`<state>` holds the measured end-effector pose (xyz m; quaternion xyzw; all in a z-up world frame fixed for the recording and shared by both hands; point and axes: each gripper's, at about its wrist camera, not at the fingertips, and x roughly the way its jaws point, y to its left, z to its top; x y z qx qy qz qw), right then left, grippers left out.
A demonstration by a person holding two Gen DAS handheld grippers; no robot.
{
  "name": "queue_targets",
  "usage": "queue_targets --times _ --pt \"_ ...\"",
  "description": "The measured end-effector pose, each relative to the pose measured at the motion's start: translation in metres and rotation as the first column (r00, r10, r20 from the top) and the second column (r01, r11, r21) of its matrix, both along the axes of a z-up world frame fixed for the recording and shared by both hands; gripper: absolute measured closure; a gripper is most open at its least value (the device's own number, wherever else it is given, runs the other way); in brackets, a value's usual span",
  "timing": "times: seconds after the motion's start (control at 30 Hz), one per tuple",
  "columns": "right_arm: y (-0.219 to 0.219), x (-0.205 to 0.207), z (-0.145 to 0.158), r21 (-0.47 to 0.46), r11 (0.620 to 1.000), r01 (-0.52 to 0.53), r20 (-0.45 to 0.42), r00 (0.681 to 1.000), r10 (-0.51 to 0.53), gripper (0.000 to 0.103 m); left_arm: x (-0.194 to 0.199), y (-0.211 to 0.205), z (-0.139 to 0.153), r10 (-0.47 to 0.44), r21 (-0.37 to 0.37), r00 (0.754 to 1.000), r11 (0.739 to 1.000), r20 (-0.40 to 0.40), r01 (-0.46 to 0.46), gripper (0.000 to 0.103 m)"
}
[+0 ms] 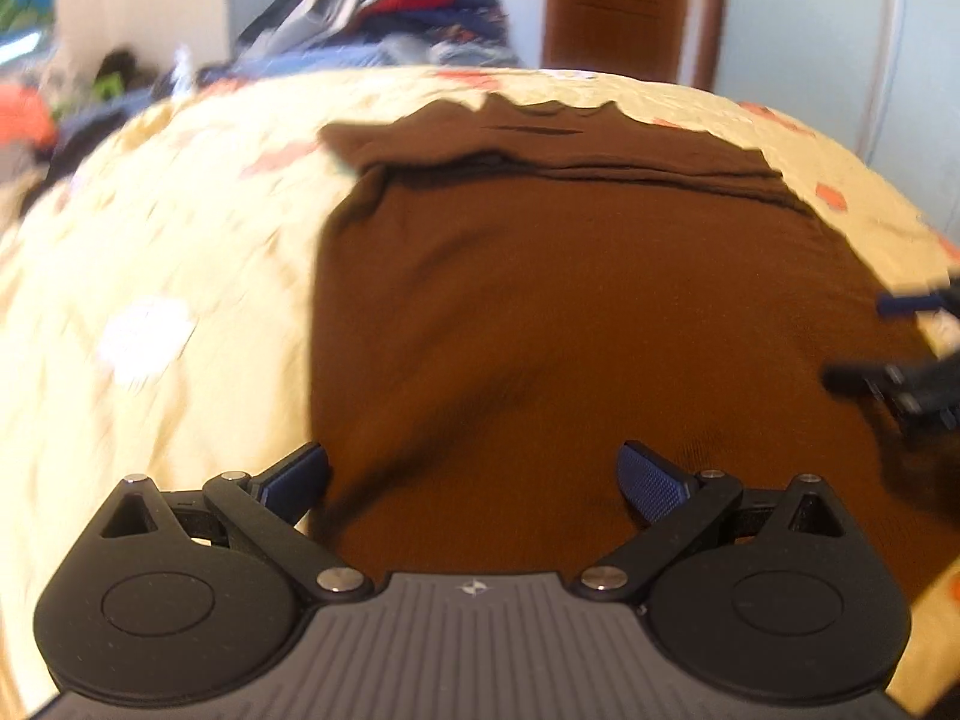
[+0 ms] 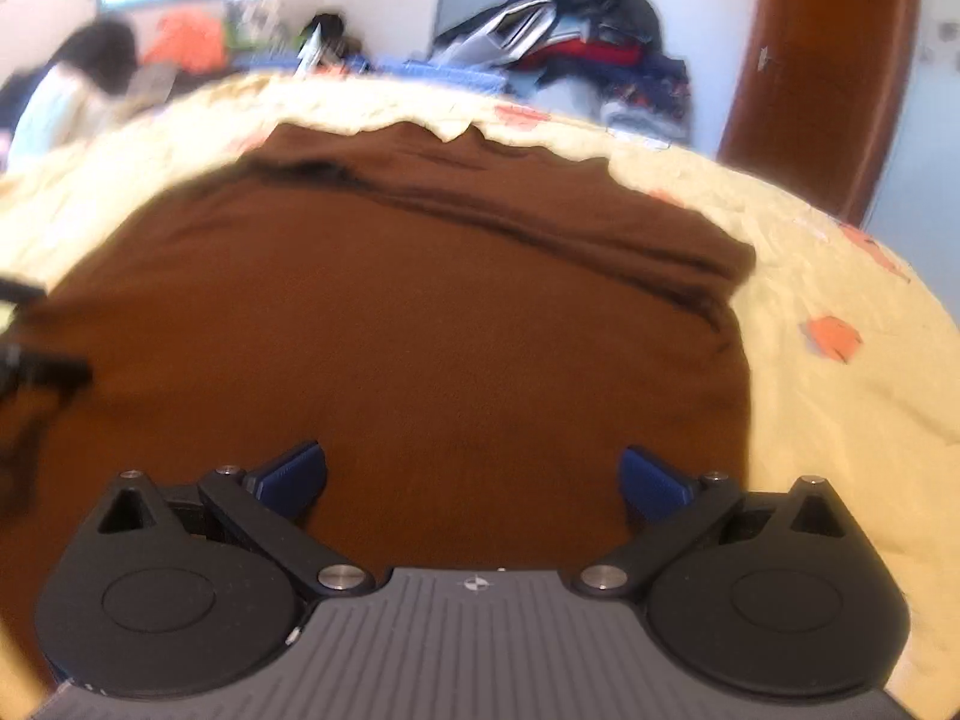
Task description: Fold small clothes
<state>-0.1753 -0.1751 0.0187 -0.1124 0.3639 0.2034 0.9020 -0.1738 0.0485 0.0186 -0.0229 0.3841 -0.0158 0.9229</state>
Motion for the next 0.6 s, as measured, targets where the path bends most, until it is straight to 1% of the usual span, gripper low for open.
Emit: queue_targets --times 0.07,0.1,0.13,0.2,0.23,0.27,0.33,0.4,0.43,0.47,0.5,0.57,0.6 --pt "-0.023 -0.016 0.013 0.103 0.995 0.018 -0.044 0.999 -0.014 0.000 -0.010 0.015 0.003 0.025 -0.102 0.999 0.994 -0.023 -0.027 0.000" --pt "-0.035 -0.022 0.017 0.145 0.989 0.035 -0.061 0.998 -0.026 0.000 -0.013 0.024 0.002 0.037 -0.159 0.998 0.986 -0.044 -0.044 0.000" --pt "-0.046 -0.027 0.018 0.164 0.985 0.061 -0.081 0.996 -0.048 0.000 -0.016 0.030 0.002 0.040 -0.194 0.998 0.980 -0.046 -0.049 0.000" --pt "-0.062 -0.032 0.017 0.143 0.981 0.134 -0.134 0.984 -0.115 0.000 -0.018 0.036 0.004 0.032 -0.225 0.998 0.973 -0.061 -0.045 0.000" --pt "-0.070 -0.034 0.016 0.144 0.977 0.159 -0.165 0.977 -0.135 0.000 -0.017 0.039 0.006 0.027 -0.236 0.997 0.971 -0.074 -0.044 0.000" --pt "-0.078 -0.037 0.017 0.164 0.969 0.184 -0.189 0.970 -0.152 0.000 -0.015 0.044 0.010 0.027 -0.246 0.996 0.968 -0.081 -0.046 0.000" --pt "-0.095 -0.039 0.020 0.258 0.937 0.236 -0.243 0.954 -0.173 0.000 -0.015 0.054 0.019 0.041 -0.268 0.998 0.962 -0.053 -0.054 0.000" --pt "-0.111 -0.038 0.016 0.365 0.885 0.289 -0.330 0.929 -0.167 0.000 -0.015 0.064 0.029 0.048 -0.304 0.998 0.951 -0.030 -0.055 0.000" --pt "-0.117 -0.035 0.012 0.398 0.860 0.318 -0.380 0.911 -0.160 0.000 -0.013 0.070 0.031 0.031 -0.335 0.999 0.941 -0.033 -0.040 0.000" --pt "-0.121 -0.032 0.008 0.421 0.839 0.343 -0.426 0.892 -0.151 0.000 -0.010 0.076 0.032 0.001 -0.384 0.999 0.923 -0.052 -0.021 0.000" --pt "-0.124 -0.033 0.007 0.442 0.826 0.348 -0.430 0.891 -0.146 0.000 -0.007 0.085 0.030 -0.032 -0.443 0.996 0.896 -0.082 -0.008 0.000" --pt "-0.125 -0.033 0.005 0.474 0.809 0.348 -0.463 0.880 -0.107 0.000 -0.003 0.103 0.022 -0.072 -0.555 0.986 0.832 -0.149 -0.023 0.000" --pt "-0.123 -0.033 0.003 0.494 0.799 0.344 -0.481 0.873 -0.079 0.000 -0.002 0.113 0.016 -0.078 -0.601 0.979 0.797 -0.187 -0.052 0.000"
